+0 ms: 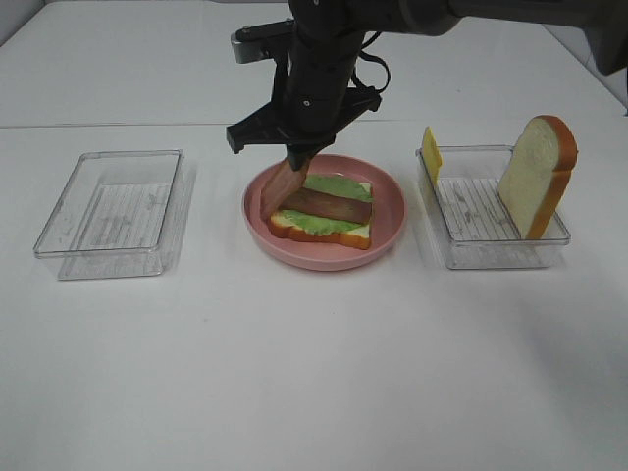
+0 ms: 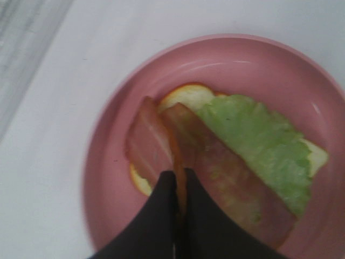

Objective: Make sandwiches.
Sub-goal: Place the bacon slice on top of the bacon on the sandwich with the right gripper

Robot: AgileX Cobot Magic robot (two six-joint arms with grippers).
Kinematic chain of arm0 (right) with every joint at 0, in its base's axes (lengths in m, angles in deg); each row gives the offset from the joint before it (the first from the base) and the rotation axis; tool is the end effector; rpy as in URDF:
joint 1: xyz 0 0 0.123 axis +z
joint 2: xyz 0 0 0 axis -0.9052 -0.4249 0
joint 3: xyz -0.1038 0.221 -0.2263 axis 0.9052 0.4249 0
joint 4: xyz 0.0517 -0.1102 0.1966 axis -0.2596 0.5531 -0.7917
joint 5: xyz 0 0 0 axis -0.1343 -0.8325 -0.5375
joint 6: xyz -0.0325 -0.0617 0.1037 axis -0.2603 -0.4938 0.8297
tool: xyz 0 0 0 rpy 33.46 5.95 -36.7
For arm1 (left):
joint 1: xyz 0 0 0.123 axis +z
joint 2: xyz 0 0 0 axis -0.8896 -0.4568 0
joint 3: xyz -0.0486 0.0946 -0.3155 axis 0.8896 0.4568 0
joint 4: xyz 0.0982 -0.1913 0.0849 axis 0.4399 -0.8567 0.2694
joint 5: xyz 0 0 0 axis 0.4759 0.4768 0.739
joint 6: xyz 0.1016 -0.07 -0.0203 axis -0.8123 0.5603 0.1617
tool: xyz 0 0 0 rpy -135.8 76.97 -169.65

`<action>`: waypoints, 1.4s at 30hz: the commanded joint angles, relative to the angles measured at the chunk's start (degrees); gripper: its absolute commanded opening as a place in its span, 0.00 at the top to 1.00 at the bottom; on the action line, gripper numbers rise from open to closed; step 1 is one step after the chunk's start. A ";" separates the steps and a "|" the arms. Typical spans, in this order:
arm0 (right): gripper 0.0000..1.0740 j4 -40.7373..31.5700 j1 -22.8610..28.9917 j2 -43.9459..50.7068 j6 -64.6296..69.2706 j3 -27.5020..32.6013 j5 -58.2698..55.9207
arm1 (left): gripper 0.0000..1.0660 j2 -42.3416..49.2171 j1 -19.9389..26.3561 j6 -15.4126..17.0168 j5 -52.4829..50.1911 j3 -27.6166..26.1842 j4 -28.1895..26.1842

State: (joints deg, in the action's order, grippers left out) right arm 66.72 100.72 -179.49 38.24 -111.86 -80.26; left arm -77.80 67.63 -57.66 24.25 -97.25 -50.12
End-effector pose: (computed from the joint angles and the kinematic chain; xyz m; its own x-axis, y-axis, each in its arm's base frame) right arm 0.4288 0.2994 0.2007 -0.8104 -0.4014 -0.4267 -0.4449 0.8956 0.0025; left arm -0.0445 -0.0038 0.2558 -0.4466 -0.0375 -0.8940 -0.0838 0.9965 0.0000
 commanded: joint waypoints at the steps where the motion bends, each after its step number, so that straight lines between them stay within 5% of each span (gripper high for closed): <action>1: 1.00 5.50 -0.34 -0.74 2.01 -0.52 -0.80 | 0.05 1.03 0.17 0.34 -0.23 0.11 -0.40; 10: 1.00 13.58 -0.34 -3.61 2.01 -0.52 -4.64 | 0.05 1.03 0.17 0.34 -0.23 0.11 -0.40; 20: 0.93 13.75 -0.34 -4.87 1.78 -0.46 -4.18 | 0.05 1.03 0.17 0.34 -0.23 0.11 -0.40; 21: 0.76 13.75 -0.34 -4.87 1.78 -0.46 -3.90 | 0.05 1.03 0.17 0.34 -0.23 0.11 -0.40; 22: 0.76 13.75 -0.34 -4.87 1.78 -0.46 -3.90 | 0.05 1.03 0.17 0.34 -0.23 0.11 -0.40; 23: 0.45 13.81 -0.29 -4.87 1.78 -0.52 -3.84 | 0.05 1.03 0.17 0.34 -0.23 0.11 -0.40; 24: 0.33 13.87 -0.29 -4.81 1.78 -0.52 -3.84 | 0.05 1.03 0.17 0.34 -0.23 0.11 -0.40; 25: 0.33 13.87 -0.29 -4.81 1.78 -0.52 -3.84 | 0.05 1.03 0.17 0.34 -0.23 0.11 -0.40; 26: 0.08 14.04 -0.17 -4.53 1.60 -0.52 -3.84 | 0.05 1.03 0.17 0.34 -0.23 0.11 -0.40; 35: 0.09 13.98 -0.17 -1.26 1.15 -2.64 -6.19 | 0.05 1.03 0.17 0.34 -0.23 0.11 -0.40; 42: 0.09 13.58 -0.23 -0.97 -4.41 -14.09 -17.99 | 0.05 1.03 0.17 0.34 -0.23 0.11 -0.40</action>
State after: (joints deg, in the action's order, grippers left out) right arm 80.13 100.61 -180.98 36.35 -122.18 -93.79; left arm -77.80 67.63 -57.66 24.25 -97.25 -50.12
